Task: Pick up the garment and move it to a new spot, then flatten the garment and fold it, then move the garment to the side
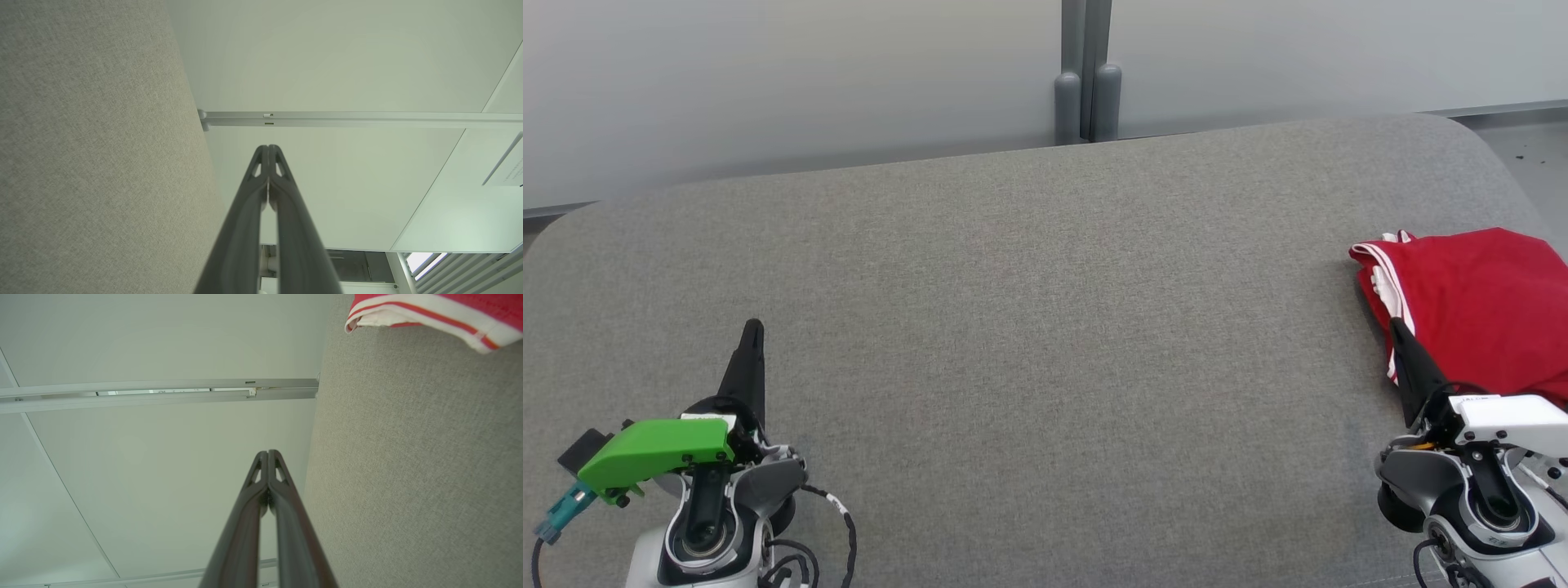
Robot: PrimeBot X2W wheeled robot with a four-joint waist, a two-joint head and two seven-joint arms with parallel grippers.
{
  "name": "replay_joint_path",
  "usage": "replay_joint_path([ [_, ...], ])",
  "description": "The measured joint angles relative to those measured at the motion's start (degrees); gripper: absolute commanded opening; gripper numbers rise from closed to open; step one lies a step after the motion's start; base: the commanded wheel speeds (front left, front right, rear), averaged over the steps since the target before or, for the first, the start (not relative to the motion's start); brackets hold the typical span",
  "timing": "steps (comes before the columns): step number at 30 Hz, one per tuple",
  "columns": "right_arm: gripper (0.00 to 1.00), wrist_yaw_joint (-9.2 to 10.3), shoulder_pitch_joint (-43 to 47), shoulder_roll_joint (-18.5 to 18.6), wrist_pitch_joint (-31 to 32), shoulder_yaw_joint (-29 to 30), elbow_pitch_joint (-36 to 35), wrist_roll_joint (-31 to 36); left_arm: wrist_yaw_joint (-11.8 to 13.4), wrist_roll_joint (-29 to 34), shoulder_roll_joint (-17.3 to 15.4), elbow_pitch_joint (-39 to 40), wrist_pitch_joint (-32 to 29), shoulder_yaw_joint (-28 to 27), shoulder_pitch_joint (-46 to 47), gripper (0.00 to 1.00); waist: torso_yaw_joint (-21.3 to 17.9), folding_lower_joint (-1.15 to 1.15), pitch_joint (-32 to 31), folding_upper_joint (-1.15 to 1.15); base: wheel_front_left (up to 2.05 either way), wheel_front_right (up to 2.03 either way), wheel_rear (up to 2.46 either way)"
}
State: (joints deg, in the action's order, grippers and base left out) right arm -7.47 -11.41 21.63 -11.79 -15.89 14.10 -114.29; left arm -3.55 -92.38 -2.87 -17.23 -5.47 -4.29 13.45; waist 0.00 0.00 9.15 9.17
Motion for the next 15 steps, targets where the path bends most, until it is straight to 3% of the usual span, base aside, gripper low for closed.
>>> replay_joint_path([
  [15,0.0,0.0,-0.01,0.1,-0.24,-0.07,-0.05,-0.07,0.0,0.0,0.0,0.0,0.0,0.0,0.0,0.0,0.0,0.0,0.0,0.0,0.0,0.0,0.0],
])
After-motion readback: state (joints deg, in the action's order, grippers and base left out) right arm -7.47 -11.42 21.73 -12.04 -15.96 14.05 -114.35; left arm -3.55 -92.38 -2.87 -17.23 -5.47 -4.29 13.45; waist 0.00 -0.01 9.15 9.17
